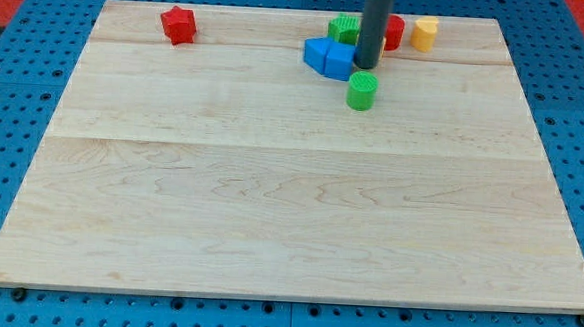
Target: Separate the blue triangle and blue cube from each other
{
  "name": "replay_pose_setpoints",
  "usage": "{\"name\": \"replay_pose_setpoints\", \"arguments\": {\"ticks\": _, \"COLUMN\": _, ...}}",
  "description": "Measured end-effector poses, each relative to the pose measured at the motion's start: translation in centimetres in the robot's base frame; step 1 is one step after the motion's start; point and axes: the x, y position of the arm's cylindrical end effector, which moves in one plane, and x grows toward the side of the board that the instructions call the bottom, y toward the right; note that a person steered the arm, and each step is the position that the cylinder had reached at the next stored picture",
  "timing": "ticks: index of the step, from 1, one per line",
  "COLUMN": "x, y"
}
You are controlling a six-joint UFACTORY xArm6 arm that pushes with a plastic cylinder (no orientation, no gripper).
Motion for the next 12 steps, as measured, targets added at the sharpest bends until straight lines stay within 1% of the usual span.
{"name": "replay_pose_setpoints", "arguments": {"ticks": 1, "x": -1.0, "y": -0.9}}
{"name": "replay_pose_setpoints", "arguments": {"ticks": 3, "x": -0.7, "y": -9.7}}
{"name": "replay_pose_setpoints", "arguments": {"ticks": 4, "x": 4.1, "y": -8.6}}
{"name": "replay_pose_setpoints", "arguments": {"ticks": 5, "x": 5.8, "y": -10.9}}
{"name": "replay_pose_setpoints", "arguments": {"ticks": 7, "x": -0.3, "y": -11.2}}
{"name": "replay_pose_setpoints", "arguments": {"ticks": 8, "x": 0.9, "y": -11.5}}
{"name": "replay_pose_setpoints", "arguments": {"ticks": 9, "x": 1.9, "y": -16.0}}
{"name": "replay_pose_setpoints", "arguments": {"ticks": 10, "x": -0.2, "y": -21.5}}
{"name": "replay_pose_setpoints", "arguments": {"ticks": 11, "x": -1.0, "y": -21.2}}
{"name": "replay_pose_setpoints", "arguments": {"ticks": 12, "x": -0.2, "y": -17.2}}
